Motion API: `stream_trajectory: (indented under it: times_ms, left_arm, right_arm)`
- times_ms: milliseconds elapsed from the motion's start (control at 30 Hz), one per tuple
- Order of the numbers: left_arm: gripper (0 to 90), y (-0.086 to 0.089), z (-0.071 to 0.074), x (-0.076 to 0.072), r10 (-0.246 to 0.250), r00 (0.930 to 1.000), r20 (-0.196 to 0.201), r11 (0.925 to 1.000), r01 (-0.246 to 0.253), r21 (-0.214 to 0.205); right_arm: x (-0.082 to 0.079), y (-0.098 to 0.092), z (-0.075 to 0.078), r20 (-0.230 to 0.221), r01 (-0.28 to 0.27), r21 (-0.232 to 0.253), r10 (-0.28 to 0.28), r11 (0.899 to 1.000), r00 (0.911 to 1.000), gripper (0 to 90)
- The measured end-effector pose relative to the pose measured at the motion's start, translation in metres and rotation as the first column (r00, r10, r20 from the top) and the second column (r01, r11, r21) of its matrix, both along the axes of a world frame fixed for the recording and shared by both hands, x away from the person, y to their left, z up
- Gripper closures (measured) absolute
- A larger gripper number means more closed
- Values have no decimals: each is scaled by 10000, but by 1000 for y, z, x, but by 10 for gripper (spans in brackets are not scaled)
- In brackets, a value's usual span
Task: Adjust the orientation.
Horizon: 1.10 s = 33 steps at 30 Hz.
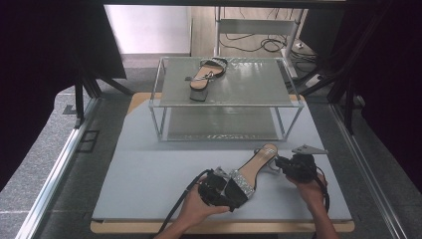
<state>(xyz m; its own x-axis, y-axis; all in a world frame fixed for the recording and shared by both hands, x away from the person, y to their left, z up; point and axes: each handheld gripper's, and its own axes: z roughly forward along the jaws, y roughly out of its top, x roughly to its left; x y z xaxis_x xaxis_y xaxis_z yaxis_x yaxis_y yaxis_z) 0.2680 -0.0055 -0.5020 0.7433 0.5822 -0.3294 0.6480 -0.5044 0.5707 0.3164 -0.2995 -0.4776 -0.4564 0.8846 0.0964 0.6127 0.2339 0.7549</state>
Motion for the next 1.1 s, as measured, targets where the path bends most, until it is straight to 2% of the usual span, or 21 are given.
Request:
stream_trajectory:
  times_ms: [67,167,300,400,500,667,733,833,900,1100]
  left_arm:
    - [142,-2,-2,0,111,9999,66,9999,-112,90]
    - [98,-5,-3,0,188,9997,154,9998,-188,20]
    - [83,-8,-3,-2,318,9986,426,9993,-327,204]
    - [64,-5,-4,-2,615,9962,625,9974,-637,339]
    - [55,-5,-5,-3,593,9956,725,9972,-623,407]
    - [19,-16,-6,-5,575,9927,1064,9939,-670,880]
    - [0,-21,-7,-7,479,9897,1347,9900,-650,1251]
    - [0,-23,-8,-7,541,9864,1551,9869,-765,1424]
    - [0,-22,-8,-6,546,9876,1469,9884,-743,1322]
    - [0,-22,-8,-6,511,9869,1529,9867,-735,1450]
  right_arm:
    - [0,0,-1,-64,-7,14,8,10000,10000,766]
    - [1,-2,-1,-156,-19,137,21,9999,9999,768]
    - [0,-4,-1,-221,-33,259,39,9997,9997,768]
    - [-1,-6,-1,-214,-46,329,53,9994,9998,767]
    - [-1,-6,0,-208,-26,382,34,9993,9998,766]
    - [-1,-6,0,-194,-25,425,33,9991,9998,766]
    - [-2,-6,0,-175,-19,452,27,9990,9998,765]
    - [-2,-7,1,-171,-18,459,26,9989,9999,765]
    - [-2,-8,2,-152,-12,469,19,9989,9999,765]
    - [-2,-9,3,-158,-3,493,11,9988,9999,764]
